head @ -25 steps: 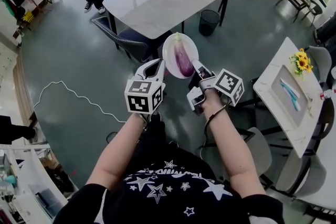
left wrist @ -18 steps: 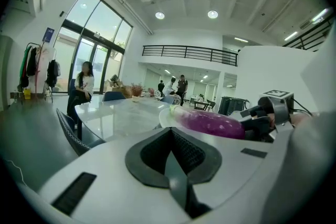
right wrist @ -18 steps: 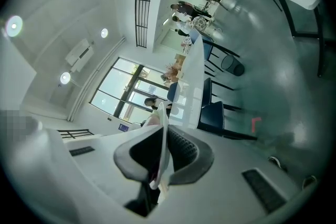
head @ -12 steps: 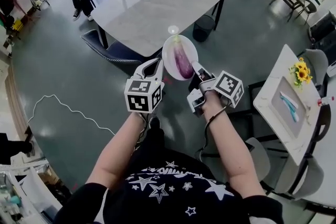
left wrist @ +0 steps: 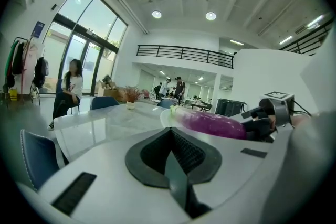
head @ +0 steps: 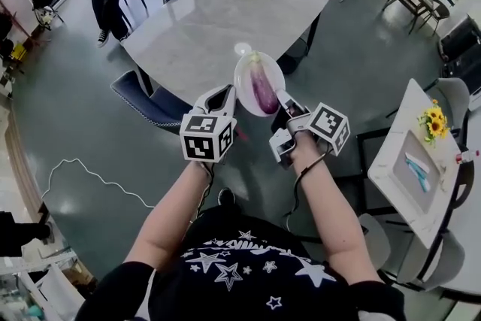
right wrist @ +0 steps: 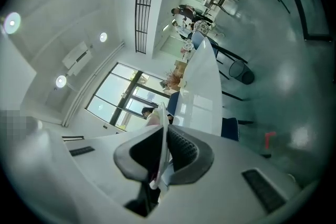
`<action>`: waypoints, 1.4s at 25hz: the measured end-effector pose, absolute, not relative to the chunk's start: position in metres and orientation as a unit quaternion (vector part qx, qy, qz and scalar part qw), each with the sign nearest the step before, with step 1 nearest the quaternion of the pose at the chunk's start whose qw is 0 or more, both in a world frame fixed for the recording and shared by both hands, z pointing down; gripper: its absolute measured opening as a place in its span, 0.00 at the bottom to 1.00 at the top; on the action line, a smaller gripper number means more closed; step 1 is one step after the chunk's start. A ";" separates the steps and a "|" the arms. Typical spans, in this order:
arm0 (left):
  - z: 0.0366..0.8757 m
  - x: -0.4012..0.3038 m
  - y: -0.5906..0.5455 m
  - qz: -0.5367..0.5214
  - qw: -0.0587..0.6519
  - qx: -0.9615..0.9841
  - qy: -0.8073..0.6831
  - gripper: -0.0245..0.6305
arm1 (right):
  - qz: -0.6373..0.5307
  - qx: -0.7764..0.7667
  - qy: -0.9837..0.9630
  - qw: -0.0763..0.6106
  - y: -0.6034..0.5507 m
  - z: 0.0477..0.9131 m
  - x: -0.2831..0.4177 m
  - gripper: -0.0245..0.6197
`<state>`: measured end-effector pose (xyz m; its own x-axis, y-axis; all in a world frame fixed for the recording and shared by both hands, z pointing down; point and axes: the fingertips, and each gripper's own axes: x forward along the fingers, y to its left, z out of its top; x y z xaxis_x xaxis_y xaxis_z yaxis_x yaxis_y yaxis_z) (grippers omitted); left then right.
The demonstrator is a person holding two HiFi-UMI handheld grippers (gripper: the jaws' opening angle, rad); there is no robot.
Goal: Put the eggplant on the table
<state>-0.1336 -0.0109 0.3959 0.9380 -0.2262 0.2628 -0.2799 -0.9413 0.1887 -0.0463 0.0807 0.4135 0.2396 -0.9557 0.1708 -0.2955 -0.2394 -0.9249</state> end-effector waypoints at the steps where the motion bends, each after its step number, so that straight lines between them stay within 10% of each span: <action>1: 0.395 -0.129 -0.018 0.119 0.112 0.978 -0.128 0.05 | -0.404 -0.676 0.463 0.406 0.074 0.412 -0.041 0.08; 35: 0.406 0.041 -0.148 0.127 0.122 0.965 -0.194 0.05 | -0.453 -0.635 0.501 0.375 -0.072 0.436 0.144 0.08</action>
